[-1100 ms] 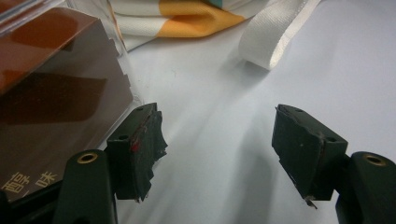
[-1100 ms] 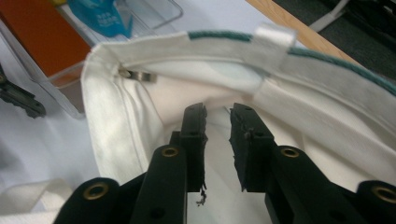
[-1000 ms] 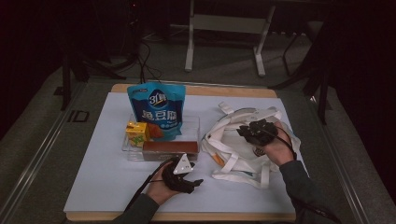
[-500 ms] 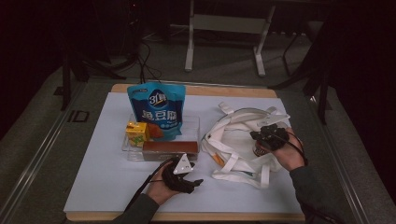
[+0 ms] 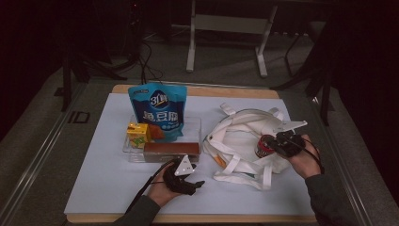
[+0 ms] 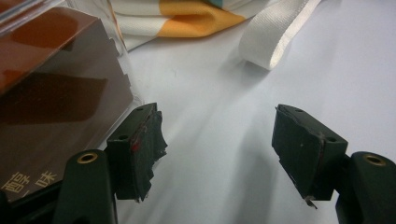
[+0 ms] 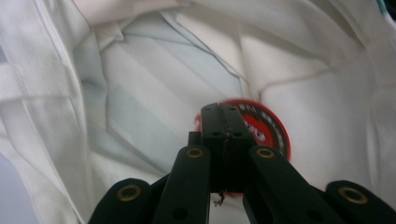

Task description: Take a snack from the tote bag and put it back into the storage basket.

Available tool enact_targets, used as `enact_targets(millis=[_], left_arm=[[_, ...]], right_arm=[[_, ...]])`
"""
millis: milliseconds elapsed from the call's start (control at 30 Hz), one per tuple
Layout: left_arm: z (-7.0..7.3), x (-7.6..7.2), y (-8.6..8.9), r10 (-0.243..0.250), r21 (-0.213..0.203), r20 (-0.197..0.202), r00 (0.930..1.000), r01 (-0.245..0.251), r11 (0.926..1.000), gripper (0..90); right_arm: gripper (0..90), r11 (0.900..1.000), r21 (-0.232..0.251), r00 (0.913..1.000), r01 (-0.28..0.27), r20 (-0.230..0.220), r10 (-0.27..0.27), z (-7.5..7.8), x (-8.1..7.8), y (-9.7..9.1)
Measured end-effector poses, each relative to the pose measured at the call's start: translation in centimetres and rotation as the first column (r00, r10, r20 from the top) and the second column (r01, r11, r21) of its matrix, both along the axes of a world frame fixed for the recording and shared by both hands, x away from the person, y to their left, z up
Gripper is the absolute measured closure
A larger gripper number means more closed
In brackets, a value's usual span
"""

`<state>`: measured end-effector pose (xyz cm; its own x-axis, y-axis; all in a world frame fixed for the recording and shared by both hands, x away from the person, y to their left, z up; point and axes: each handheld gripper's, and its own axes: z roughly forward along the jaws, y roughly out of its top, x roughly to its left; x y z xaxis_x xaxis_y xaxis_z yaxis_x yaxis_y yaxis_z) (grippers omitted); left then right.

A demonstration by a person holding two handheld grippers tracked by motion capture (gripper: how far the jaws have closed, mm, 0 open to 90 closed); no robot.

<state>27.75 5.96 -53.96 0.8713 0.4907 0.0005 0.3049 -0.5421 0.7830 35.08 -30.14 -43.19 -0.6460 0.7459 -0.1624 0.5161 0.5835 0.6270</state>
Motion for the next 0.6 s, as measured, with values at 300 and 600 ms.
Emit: enact_targets(millis=[300, 600], left_arm=[[0.0, 0.0, 0.0, 0.0, 0.001, 0.001, 1.0, 0.0, 1.0, 32.5], [0.0, 0.0, 0.0, 0.001, 0.0, 0.0, 1.0, -0.001, 1.0, 32.5]], right_arm=[[90.0, 0.9995, -0.024, 0.9993, 0.022, -0.029, -0.022, -1.1, -0.9, -1.8], [90.0, 0.9981, -0.056, 0.9981, 0.028, -0.053, -0.031, -2.3, -1.7, -2.8]])
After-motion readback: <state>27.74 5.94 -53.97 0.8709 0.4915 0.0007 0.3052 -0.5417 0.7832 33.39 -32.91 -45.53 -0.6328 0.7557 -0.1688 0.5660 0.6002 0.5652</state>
